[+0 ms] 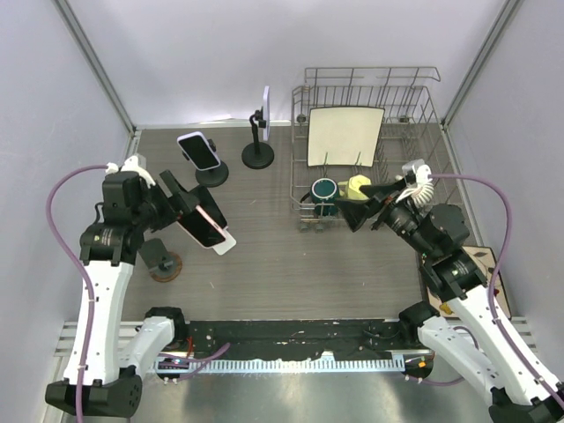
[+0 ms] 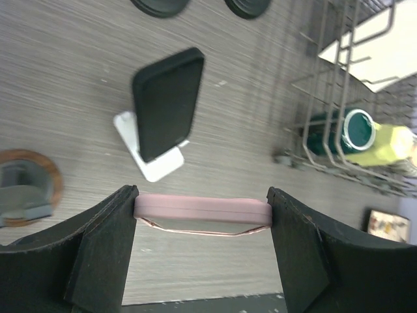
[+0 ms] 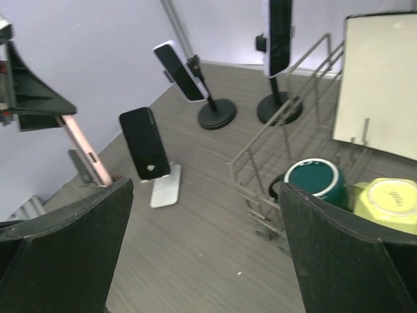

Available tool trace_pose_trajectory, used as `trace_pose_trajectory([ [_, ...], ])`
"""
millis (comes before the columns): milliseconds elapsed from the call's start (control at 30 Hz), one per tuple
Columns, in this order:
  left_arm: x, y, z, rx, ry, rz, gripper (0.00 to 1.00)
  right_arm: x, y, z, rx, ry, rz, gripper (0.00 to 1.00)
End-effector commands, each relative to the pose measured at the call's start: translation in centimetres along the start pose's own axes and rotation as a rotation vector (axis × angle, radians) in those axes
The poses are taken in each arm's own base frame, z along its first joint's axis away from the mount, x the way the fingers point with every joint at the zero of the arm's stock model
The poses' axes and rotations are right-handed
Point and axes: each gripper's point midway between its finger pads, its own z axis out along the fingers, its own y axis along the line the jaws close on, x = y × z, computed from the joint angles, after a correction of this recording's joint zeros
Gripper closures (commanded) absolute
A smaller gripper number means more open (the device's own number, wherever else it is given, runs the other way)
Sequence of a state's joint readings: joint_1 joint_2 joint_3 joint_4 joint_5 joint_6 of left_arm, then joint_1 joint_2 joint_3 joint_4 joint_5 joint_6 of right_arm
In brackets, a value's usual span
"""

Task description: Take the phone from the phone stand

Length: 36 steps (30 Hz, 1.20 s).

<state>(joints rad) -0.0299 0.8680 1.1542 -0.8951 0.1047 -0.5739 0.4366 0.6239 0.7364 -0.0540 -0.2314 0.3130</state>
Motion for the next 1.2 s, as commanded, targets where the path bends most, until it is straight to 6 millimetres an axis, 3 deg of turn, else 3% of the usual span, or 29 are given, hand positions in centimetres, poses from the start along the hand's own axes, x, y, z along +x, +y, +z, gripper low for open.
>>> trace_pose_trajectory([
  [0,0.2,-5.2,-0.6,0.235,0.040,-0.078,1.00,-0.2,2.9,1.1,-0.155,-0.001,0.106,0.01],
  [233,2.2,-8.1,0.7,0.294,0.088,-0.100,1.00,3.4,3.7,3.2,-0.220,0.136,0.291,0.01],
  [400,4.5,-10.8,1.6,0.321,0.150,-0.051,1.00,7.1,7.1,5.4,-0.315,0.309,0.366,0.01],
  [433,4.7,-11.2,1.6,0.326,0.156,-0.045,1.00,7.7,7.8,5.7,-0.320,0.326,0.362,0.01],
  [467,5.6,-11.7,1.9,0.327,0.181,-0.033,1.00,8.3,10.1,5.5,-0.372,0.349,0.339,0.01],
  [533,5.9,-12.2,2.1,0.325,0.189,-0.025,1.00,9.5,10.9,6.3,-0.345,0.355,0.312,0.01],
  [600,6.7,-12.9,2.2,0.334,0.214,-0.015,1.00,10.5,13.0,6.3,-0.374,0.365,0.288,0.01],
  [733,7.9,-13.9,2.1,0.352,0.250,0.013,1.00,12.7,14.0,7.1,-0.352,0.389,0.259,0.01],
  [900,8.4,-13.7,1.7,0.353,0.266,0.020,1.00,14.4,14.6,7.8,-0.356,0.412,0.189,0.01],
  [967,8.4,-13.8,1.5,0.361,0.267,0.021,1.00,15.2,14.8,8.2,-0.340,0.425,0.162,0.03],
  [1167,8.3,-13.9,1.2,0.358,0.288,0.057,1.00,16.2,15.2,8.7,-0.338,0.437,0.131,0.30],
])
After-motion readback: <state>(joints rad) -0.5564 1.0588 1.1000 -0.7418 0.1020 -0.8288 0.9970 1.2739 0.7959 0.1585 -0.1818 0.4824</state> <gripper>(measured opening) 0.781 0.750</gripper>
